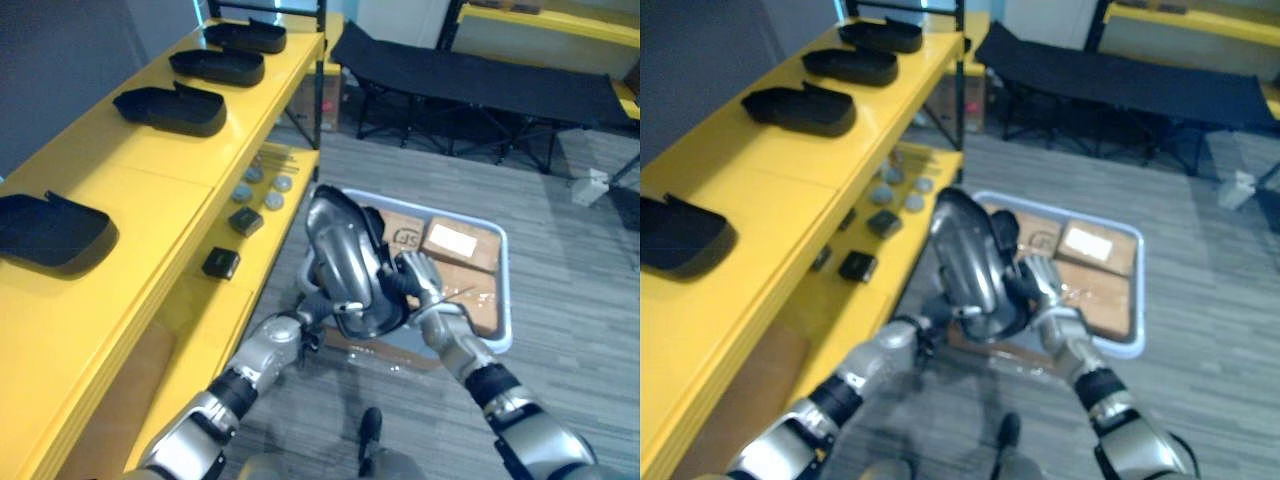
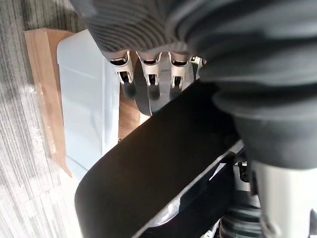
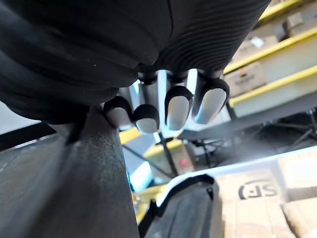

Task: Walk over and take plastic housings, then place them on the shelf

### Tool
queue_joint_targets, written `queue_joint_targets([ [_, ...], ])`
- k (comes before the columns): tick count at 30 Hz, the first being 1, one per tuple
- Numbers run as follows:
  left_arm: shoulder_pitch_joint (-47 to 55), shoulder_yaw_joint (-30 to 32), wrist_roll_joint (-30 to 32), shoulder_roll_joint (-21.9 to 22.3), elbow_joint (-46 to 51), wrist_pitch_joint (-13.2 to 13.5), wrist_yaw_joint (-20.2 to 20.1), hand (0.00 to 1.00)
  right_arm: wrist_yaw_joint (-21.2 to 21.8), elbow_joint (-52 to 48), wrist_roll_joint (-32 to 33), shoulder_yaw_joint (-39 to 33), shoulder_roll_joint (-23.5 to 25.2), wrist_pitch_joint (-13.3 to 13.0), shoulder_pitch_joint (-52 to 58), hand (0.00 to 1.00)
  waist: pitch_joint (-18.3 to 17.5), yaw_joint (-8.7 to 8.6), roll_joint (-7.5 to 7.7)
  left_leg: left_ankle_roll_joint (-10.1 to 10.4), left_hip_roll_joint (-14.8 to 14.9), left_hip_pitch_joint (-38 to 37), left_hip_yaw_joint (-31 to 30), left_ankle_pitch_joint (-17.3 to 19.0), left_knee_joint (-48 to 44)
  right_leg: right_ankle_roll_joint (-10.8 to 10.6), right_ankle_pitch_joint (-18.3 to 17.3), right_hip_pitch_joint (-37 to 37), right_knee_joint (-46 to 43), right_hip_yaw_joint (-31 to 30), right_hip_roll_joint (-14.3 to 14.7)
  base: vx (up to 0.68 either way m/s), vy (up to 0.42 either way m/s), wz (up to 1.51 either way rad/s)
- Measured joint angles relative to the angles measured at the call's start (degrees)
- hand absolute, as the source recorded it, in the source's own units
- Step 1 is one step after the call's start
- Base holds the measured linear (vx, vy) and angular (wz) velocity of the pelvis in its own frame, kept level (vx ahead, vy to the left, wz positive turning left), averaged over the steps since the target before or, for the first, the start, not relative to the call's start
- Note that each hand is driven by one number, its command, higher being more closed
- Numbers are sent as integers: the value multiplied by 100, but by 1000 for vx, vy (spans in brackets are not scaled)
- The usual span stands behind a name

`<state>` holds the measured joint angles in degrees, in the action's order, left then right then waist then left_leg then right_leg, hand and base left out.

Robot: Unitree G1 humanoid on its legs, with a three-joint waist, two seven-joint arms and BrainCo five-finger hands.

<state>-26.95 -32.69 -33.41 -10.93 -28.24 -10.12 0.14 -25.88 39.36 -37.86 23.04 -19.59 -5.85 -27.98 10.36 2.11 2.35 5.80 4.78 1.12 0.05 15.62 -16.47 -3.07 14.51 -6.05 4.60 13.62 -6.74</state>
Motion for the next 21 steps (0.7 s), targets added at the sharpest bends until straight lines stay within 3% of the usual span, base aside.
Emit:
queue_joint_targets([
  [6,14,26,-9,9,0,567,649,100,-292,3,170,-2,124,-120,-221,100,0,-1,0,-1,-6,-26,-5,-1,-2,-13,20,8,0,3,-7,5,1,0],
  [9,76,111,-2,9,0,714,833,100,-316,-2,316,-1,236,-219,-220,100,-1,6,2,-1,-8,-27,-4,-1,-6,-14,26,24,1,-2,-9,0,0,0],
  [15,205,280,79,39,18,873,908,100,-448,-80,444,-7,401,-282,-167,100,-2,5,4,-4,-5,-43,18,-4,-11,-6,36,35,3,-23,-5,0,0,0],
  [21,231,313,782,62,347,920,1280,100,-672,-435,573,-63,447,-290,85,100,-5,11,8,-5,-5,-105,56,-3,5,-7,36,55,22,-68,-1,2,2,-3],
])
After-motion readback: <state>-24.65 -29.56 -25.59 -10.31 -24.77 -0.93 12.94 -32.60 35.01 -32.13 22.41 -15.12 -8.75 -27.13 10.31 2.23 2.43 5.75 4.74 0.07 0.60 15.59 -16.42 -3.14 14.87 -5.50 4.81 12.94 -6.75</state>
